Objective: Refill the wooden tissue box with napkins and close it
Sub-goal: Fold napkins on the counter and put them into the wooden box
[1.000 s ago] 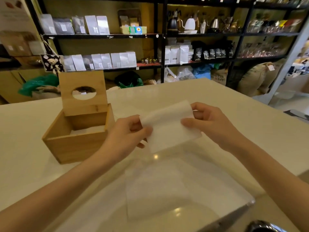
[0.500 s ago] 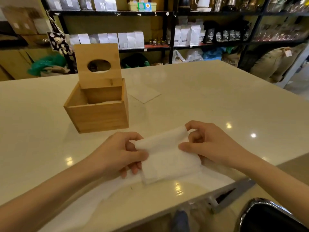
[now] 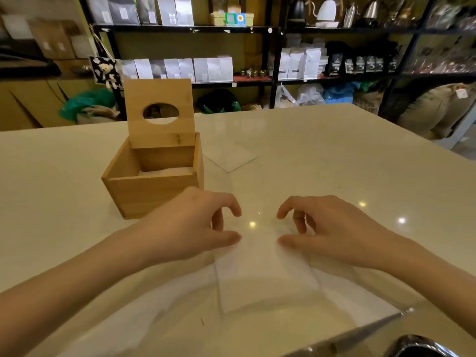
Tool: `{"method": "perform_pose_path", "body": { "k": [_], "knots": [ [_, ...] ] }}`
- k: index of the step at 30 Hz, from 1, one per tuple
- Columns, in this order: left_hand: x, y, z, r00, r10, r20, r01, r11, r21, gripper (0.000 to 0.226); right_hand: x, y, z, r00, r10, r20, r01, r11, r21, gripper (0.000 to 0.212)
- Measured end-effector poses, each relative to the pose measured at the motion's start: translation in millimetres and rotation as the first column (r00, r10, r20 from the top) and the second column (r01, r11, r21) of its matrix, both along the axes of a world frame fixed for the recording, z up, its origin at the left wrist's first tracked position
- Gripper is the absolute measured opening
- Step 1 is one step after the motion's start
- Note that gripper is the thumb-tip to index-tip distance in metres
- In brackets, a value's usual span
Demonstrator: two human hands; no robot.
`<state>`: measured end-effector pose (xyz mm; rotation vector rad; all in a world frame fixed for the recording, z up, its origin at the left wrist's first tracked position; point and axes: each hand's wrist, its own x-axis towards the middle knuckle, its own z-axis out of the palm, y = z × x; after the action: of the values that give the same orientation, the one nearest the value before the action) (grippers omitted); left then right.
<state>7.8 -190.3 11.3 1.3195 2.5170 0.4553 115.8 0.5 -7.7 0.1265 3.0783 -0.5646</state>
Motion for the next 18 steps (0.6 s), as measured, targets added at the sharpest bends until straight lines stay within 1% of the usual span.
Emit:
{"method": "perform_pose_path", "body": {
  "k": [2,5,8,10,12,14,18],
  "knots": [
    [-9,12,16,0.999,-0.021,-0.037,0.022,1.000,0.018,0.030,-16,10,12,1.000,0.012,-0.028,-0.013,0.999,-0.034,0.032],
    [-27,35,38,0.994,-0.053,-0.096,0.058,0.997,0.048,0.029,-46,26,25,0.992,0.019,-0.123,-0.033,0.994,-0.109,0.028],
    [-54,62,55,0.986,-0.058,-0.156,0.066,0.997,0.048,0.029,-81,43,30,0.977,0.021,-0.211,-0.046,0.993,-0.113,0.024],
    [-75,82,60,0.978,-0.055,-0.199,0.061,0.998,0.023,0.030,-104,53,30,0.971,0.020,-0.236,-0.049,0.992,-0.117,0.026],
    [-97,102,61,0.978,-0.020,-0.207,0.013,0.999,-0.038,0.032,-125,61,27,0.974,0.017,-0.227,-0.044,0.992,-0.115,0.029],
    [-118,120,58,0.979,0.046,-0.197,-0.071,0.990,-0.124,0.035,-146,66,22,0.979,0.006,-0.205,-0.030,0.993,-0.115,0.033],
    [-155,147,43,0.969,0.164,-0.182,-0.209,0.942,-0.264,0.044,-181,71,7,0.988,-0.084,-0.132,0.070,0.992,-0.108,0.046]
  ]
}}
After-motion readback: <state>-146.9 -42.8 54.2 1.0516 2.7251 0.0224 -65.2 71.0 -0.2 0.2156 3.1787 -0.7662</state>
